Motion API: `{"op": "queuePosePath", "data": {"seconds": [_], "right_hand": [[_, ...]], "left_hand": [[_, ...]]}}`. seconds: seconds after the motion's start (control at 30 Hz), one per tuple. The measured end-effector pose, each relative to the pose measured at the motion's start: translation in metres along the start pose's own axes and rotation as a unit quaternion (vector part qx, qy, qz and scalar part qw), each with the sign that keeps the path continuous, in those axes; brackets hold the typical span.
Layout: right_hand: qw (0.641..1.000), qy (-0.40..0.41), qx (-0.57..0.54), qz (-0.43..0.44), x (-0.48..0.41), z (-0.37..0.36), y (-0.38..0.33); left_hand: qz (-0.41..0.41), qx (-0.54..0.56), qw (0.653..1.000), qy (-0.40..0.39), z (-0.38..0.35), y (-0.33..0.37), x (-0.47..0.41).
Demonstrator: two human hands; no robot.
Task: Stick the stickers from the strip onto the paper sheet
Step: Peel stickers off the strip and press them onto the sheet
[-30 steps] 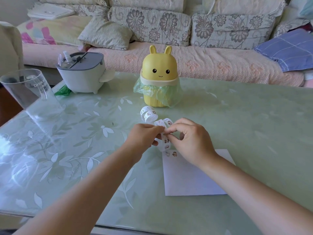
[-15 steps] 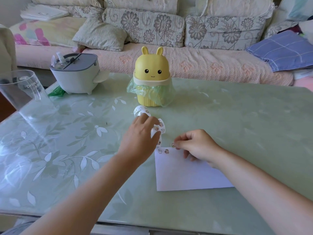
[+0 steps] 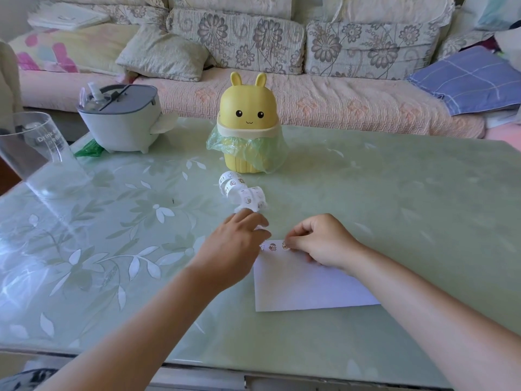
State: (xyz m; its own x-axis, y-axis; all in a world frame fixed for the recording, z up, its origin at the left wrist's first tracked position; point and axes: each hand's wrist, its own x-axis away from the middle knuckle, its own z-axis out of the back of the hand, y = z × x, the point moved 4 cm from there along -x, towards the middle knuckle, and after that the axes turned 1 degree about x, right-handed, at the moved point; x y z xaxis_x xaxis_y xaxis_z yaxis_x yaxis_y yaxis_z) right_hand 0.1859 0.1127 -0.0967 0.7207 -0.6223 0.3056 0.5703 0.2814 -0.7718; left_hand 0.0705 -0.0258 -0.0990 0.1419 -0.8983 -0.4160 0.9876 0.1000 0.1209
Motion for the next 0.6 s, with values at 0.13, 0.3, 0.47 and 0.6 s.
{"op": "queuePosePath", "data": {"seconds": [0.13,0.3,0.47,0.6], "right_hand": [[1.000,0.006,0.030,0.001,-0.007,-0.003,0.000],[0.998,0.016,0.056,0.005,-0.013,-0.006,-0.001],[0.995,0.028,0.095,-0.010,-0.016,-0.006,-0.003],[0.991,0.037,0.125,-0.020,-0.017,-0.007,-0.006]], "left_hand": [[-0.052,0.020,0.998,-0.020,-0.003,0.008,0.004],[-0.035,0.045,0.998,-0.031,-0.005,0.003,0.007],[-0.010,0.073,0.997,-0.034,-0.006,0.003,0.011],[-0.005,0.097,0.994,-0.052,-0.012,0.005,0.013]]}}
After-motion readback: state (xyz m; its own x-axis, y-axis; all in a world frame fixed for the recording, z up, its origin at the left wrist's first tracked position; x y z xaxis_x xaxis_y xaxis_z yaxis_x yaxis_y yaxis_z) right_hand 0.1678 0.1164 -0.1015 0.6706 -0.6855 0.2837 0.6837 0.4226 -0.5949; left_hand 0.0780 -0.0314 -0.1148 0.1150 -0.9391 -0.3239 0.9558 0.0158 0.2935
